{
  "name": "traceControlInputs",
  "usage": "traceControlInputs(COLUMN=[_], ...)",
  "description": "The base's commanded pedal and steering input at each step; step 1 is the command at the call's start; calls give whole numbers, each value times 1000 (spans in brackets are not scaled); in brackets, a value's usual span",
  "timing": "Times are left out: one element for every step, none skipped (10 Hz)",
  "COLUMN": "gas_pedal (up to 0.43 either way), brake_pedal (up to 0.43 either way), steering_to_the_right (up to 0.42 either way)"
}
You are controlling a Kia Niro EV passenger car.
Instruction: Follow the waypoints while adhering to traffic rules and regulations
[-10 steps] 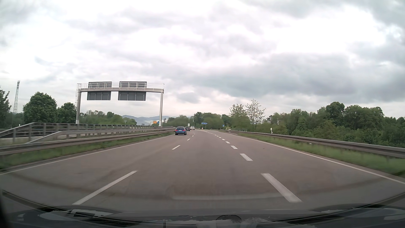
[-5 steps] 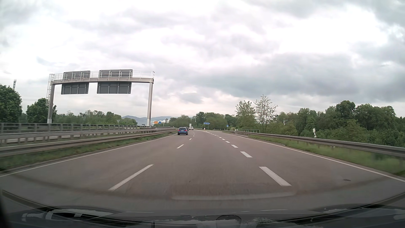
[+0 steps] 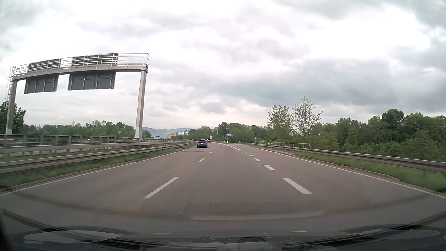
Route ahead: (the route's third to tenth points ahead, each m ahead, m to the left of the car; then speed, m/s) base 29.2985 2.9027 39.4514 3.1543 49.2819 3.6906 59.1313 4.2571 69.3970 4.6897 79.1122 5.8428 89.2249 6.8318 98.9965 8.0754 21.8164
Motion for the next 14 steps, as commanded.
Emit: traceControlInputs(gas_pedal=[268,268,268,268,268,268,268,268,260,260,248,248,248,248], brake_pedal=[0,0,0,0,0,0,0,0,0,0,0,0,0,0], steering_to_the_right=[-4,-4,-4,-4,-4,-4,-4,-4,-4,-4,-4,-4,-4,-4])
